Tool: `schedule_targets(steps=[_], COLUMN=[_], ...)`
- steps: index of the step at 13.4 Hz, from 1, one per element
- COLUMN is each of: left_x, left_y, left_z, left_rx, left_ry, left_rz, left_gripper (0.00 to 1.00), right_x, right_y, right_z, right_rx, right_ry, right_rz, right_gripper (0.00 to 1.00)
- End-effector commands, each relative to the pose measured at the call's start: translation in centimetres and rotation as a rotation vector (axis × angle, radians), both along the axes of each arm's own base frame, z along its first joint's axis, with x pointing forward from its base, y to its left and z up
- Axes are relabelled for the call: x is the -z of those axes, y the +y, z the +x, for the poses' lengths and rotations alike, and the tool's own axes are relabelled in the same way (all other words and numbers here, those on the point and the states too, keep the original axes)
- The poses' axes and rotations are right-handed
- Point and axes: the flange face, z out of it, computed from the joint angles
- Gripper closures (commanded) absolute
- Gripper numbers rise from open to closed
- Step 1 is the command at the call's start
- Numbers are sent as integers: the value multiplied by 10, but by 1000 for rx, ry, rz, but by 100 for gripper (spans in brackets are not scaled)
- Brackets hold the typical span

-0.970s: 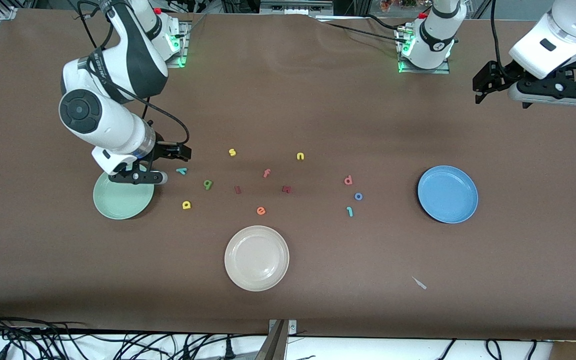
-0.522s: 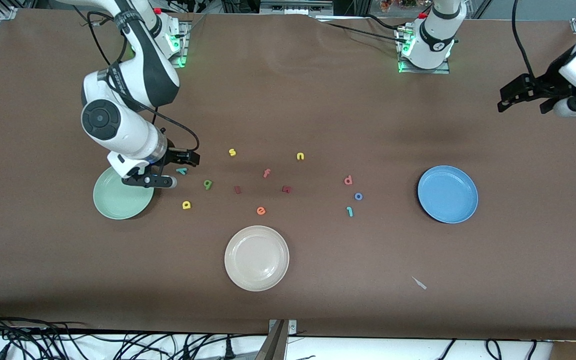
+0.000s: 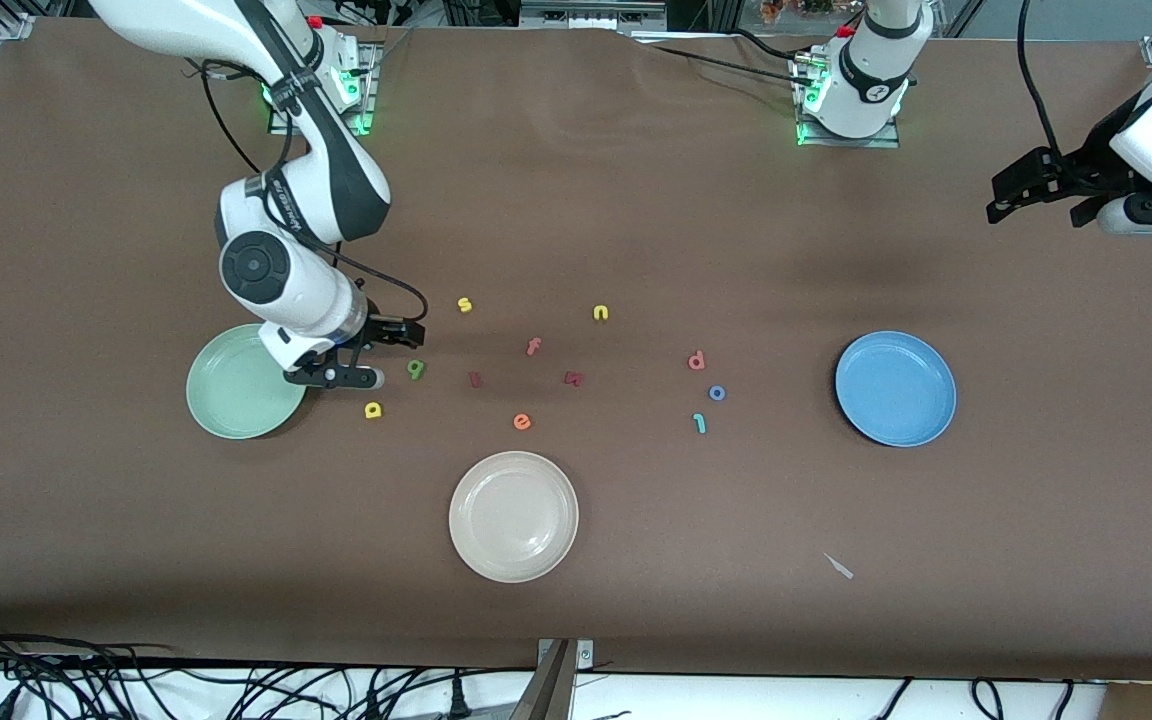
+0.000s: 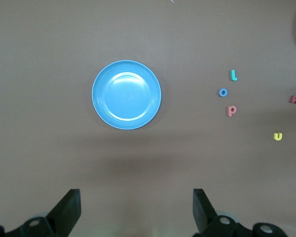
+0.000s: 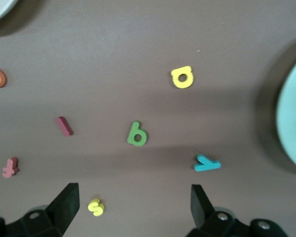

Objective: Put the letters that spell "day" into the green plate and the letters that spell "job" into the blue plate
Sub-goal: 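Move the right gripper over the green letter b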

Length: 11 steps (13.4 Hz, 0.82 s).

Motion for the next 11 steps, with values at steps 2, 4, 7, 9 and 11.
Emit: schedule_targets(steps=[2,4,7,9,11], left_x=[-8,-8,-9,-9,-9], left_y=[-3,-3,-12,-15,-20], left_z=[-1,-1,-1,-1,-2], left_rx=[-2,-2,16,21,32], left_ry=[-1,-1,-2,-2,-3], left_rz=[-17,-17,-12,-7,-3], left_gripper=[0,0,0,0,0], right_x=[28,40,58,65,65], right_y=[13,12,13,14,13], right_z=[-1,-1,2,3,4], right_rx=[44,48,53,54,59], right_ry=[-8,0,-25,-41,-46], right_rz=[12,9,21,27,27], right_gripper=[0,0,1,1,1])
